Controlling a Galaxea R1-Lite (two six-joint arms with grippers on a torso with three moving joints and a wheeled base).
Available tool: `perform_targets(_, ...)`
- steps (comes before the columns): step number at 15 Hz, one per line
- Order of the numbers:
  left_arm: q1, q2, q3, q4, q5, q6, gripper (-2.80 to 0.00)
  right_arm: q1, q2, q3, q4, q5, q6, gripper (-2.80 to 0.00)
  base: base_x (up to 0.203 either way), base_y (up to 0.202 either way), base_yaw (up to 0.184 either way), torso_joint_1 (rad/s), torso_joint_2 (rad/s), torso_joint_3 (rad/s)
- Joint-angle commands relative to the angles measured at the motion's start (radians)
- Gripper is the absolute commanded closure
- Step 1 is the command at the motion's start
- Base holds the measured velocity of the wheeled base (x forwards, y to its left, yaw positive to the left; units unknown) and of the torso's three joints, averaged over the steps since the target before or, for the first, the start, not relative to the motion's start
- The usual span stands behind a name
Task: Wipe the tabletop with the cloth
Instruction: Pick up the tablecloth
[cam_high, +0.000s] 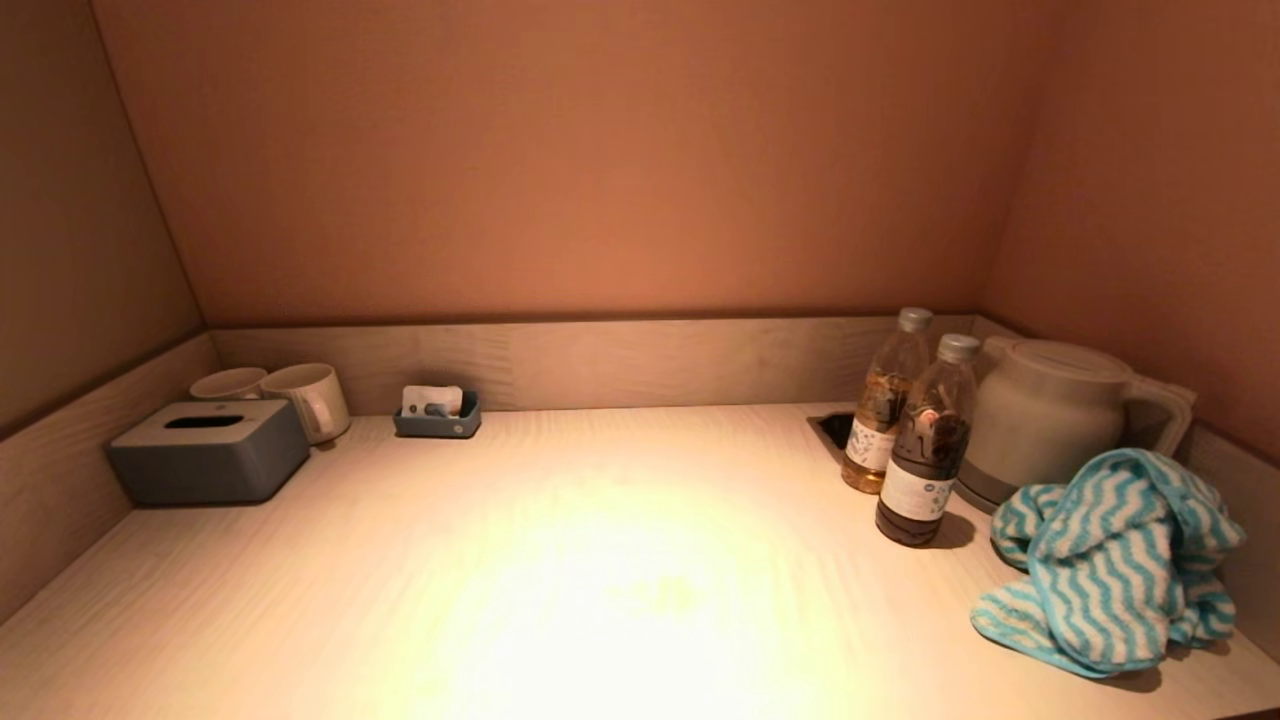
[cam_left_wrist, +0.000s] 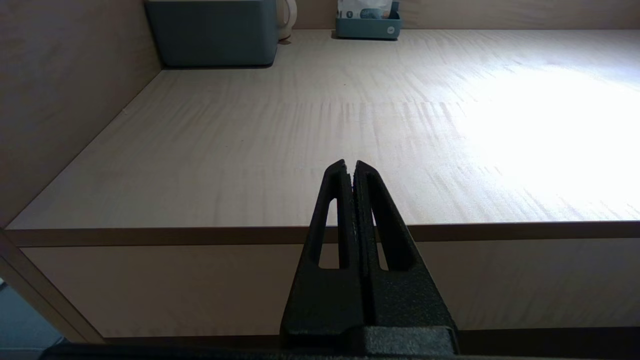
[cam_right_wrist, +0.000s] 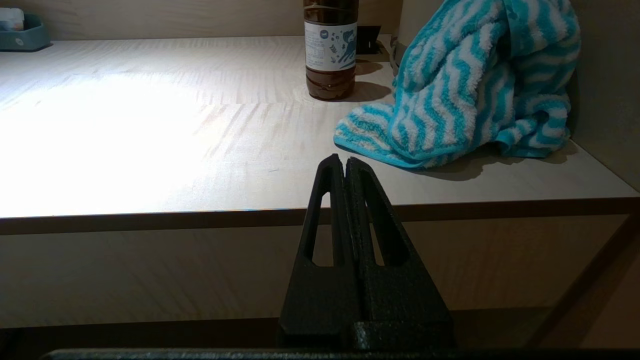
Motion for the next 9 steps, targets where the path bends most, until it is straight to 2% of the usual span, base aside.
perform_targets(1,0.000,0.000,0.000,0.000,0.001,-0.001,0.00,0.000,0.000,0.000,-0.001,0.000,0.000,0.00,0.000,0.000,0.000,0.000,0.00,0.000)
perform_targets(9,0.000,0.000,0.000,0.000,0.000,-0.001,0.00,0.000,0.001,0.000,-0.001,0.000,-0.001,0.00,0.000,0.000,0.000,0.000,0.00,0.000)
